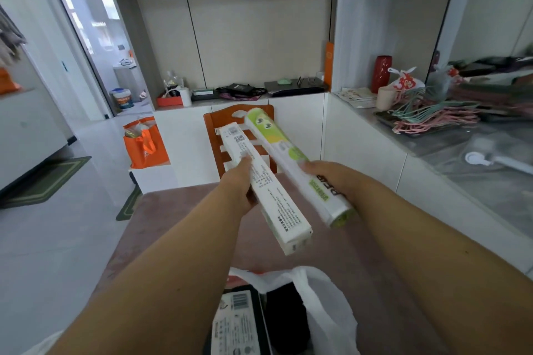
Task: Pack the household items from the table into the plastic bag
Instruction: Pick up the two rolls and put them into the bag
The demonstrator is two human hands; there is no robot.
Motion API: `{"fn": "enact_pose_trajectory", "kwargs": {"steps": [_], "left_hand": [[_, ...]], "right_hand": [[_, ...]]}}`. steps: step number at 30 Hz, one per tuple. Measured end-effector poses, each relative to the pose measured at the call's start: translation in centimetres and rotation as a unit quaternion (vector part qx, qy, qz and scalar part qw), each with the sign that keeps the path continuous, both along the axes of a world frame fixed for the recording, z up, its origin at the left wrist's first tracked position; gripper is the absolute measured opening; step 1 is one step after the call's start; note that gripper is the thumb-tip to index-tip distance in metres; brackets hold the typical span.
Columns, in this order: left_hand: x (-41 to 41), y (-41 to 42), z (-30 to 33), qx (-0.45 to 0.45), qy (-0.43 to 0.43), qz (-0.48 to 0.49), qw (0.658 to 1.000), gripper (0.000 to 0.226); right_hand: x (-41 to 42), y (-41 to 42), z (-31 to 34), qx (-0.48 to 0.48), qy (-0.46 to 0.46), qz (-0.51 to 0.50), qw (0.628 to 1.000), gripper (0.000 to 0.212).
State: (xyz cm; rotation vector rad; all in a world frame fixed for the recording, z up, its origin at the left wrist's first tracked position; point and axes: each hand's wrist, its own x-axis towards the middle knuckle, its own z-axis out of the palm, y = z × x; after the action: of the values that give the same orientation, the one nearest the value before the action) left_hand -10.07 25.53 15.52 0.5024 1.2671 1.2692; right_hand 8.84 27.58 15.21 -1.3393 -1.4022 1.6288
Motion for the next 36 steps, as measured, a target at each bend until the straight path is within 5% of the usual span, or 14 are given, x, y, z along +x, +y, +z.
{"fn": "enact_pose_trajectory", "kwargs": {"steps": [4, 10, 16, 20, 25, 30, 34, 36], "left_hand": [[0.8, -3.5, 3.8, 0.036, -0.087, -0.015, 0.995, 0.051], [0.9, -9.1, 7.7, 0.068, -0.078, -0.023, 0.994, 0.054], [-0.8, -12.4, 8.2, 0.063, -0.061, 0.001, 0.996, 0.062], [-2.1, -14.6, 8.1, 0.076, 0.010, -0.007, 0.997, 0.059], [-4.2, -18.2, 7.5, 0.058, 0.245, 0.014, 0.968, 0.038], [-8.3, -21.3, 6.0, 0.038, 0.437, 0.068, 0.896, 0.034], [-10.0, -24.9, 4.5, -0.156, 0.663, 0.070, 0.729, 0.053], [-11.0, -26.3, 3.7, -0.230, 0.696, 0.043, 0.679, 0.067]], "right_hand": [[-2.1, -3.7, 4.0, -0.016, 0.125, 0.067, 0.990, 0.043], [-4.5, -9.0, 8.7, 0.004, 0.221, 0.131, 0.967, 0.030], [-7.0, -13.1, 10.9, 0.041, 0.225, 0.129, 0.965, 0.027], [-7.9, -15.9, 11.2, 0.039, 0.238, 0.129, 0.962, 0.017], [-9.1, -18.5, 9.7, 0.039, 0.241, 0.107, 0.964, 0.010], [-10.5, -20.9, 7.4, 0.038, 0.264, 0.059, 0.962, 0.014], [-11.1, -20.8, 4.8, 0.128, 0.225, -0.005, 0.966, 0.085], [-10.9, -20.8, 4.0, 0.164, 0.204, 0.004, 0.965, 0.100]]}}
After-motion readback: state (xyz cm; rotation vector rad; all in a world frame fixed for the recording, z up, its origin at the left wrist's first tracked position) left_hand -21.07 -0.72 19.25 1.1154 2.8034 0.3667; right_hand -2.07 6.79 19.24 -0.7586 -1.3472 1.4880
